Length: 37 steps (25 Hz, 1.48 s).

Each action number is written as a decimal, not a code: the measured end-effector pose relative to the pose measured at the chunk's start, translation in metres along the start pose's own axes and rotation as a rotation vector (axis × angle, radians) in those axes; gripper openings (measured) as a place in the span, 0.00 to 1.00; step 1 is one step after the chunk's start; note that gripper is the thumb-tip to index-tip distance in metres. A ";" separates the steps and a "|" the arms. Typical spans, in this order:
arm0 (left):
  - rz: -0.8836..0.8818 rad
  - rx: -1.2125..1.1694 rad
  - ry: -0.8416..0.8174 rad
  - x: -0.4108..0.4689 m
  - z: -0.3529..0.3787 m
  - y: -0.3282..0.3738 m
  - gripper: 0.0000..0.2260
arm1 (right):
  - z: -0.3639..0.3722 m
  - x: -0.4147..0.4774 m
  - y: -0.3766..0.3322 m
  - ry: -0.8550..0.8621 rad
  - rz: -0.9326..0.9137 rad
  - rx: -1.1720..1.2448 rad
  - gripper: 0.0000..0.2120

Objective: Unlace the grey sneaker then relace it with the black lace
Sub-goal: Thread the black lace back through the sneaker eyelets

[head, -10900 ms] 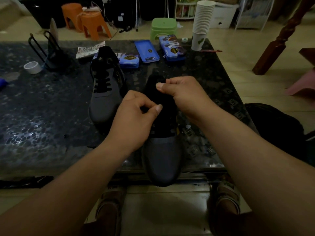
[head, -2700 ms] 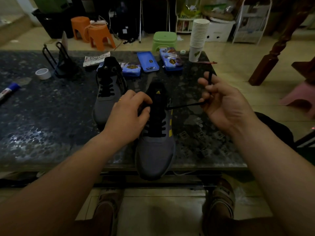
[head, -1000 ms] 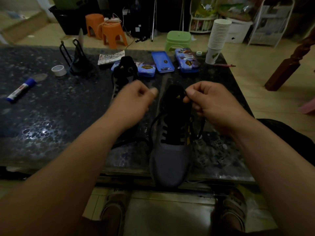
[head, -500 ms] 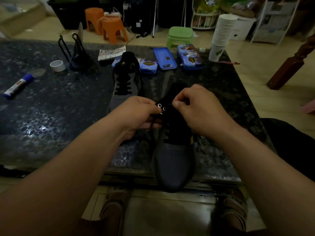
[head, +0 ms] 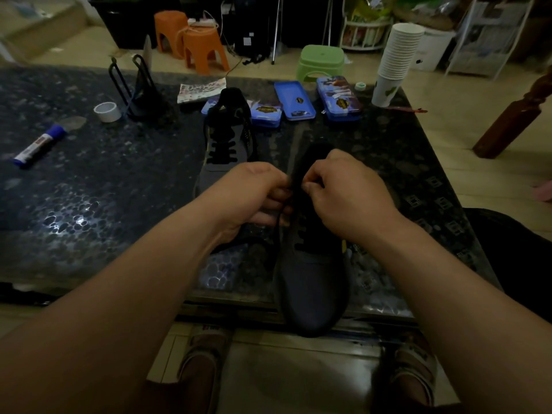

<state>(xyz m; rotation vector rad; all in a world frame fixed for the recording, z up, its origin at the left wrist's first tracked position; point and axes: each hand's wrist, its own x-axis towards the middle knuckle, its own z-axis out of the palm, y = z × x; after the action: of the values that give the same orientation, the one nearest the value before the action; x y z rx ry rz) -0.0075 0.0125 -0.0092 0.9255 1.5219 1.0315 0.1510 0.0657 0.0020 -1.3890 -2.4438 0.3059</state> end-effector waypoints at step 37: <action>0.453 0.964 0.461 -0.026 0.000 -0.014 0.14 | -0.007 -0.034 0.056 -0.215 0.361 0.411 0.24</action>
<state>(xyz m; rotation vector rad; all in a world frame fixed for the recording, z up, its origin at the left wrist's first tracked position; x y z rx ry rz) -0.0038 -0.0167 -0.0136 1.8517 2.3347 0.8181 0.2142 0.0647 -0.0161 -1.6577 -2.0978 1.0254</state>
